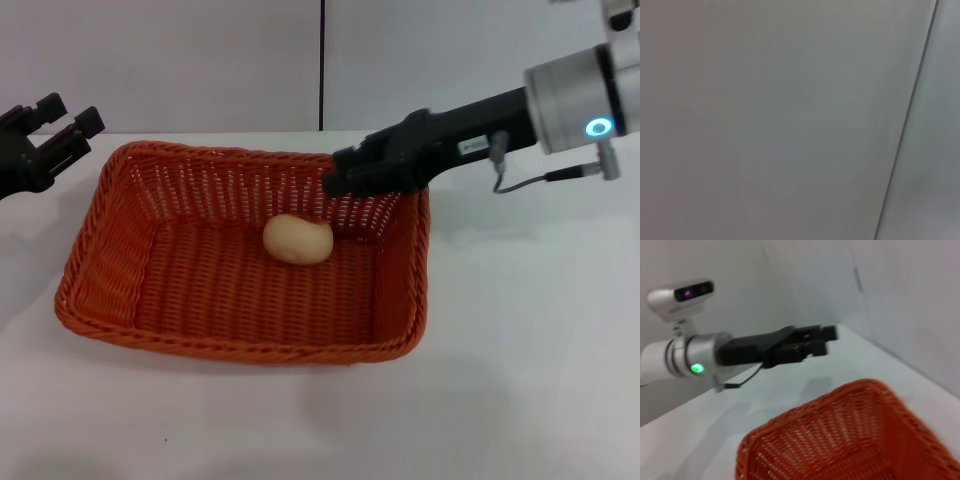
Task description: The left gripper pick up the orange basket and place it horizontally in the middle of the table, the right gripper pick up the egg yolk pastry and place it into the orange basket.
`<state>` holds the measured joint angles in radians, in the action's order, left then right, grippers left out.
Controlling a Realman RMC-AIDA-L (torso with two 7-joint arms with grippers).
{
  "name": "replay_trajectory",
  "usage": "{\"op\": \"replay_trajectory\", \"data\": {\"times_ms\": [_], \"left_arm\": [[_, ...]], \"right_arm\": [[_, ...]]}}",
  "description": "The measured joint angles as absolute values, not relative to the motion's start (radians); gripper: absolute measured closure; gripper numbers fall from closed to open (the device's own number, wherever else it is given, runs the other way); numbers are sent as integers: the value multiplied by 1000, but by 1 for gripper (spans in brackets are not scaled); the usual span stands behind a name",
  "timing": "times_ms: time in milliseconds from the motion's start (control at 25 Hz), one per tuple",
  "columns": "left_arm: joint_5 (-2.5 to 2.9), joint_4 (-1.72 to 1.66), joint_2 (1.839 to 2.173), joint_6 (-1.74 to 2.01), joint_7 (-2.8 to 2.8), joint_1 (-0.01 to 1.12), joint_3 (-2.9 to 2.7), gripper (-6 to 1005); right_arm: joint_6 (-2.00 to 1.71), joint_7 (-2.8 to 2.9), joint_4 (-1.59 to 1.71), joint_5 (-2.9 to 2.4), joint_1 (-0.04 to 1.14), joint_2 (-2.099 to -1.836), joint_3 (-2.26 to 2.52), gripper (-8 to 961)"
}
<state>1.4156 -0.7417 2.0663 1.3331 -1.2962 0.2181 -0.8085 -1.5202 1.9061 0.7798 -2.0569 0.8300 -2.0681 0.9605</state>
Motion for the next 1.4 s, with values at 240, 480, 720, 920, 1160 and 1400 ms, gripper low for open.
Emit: {"op": "replay_trajectory", "data": {"times_ms": [240,480,720,920,1160,1400], "left_arm": [[1416,-736,2066,1333,-1294,215,-808,407],[1409,-686,2066,1333,-1218,213,-790,407],[1258,-506,2065,1356,-975,213,-785,407],[1179,-427,2065,1399,-848,209,-784,407],[1021,-285,2066,1476,-679,203,-784,407],[946,-134,2069,1537,-480,207,-768,407]], "right_arm": [[-1529,2016,993,-2055,705,-2068,958,436],[-1522,2064,1180,-2011,521,-2072,875,323],[-1509,1778,1053,-1670,324,-2073,777,266],[-1567,1442,775,-1391,259,-2071,719,267],[-1638,997,470,-1179,265,-2074,682,267],[-1632,796,314,-1042,301,-2073,666,266]]}}
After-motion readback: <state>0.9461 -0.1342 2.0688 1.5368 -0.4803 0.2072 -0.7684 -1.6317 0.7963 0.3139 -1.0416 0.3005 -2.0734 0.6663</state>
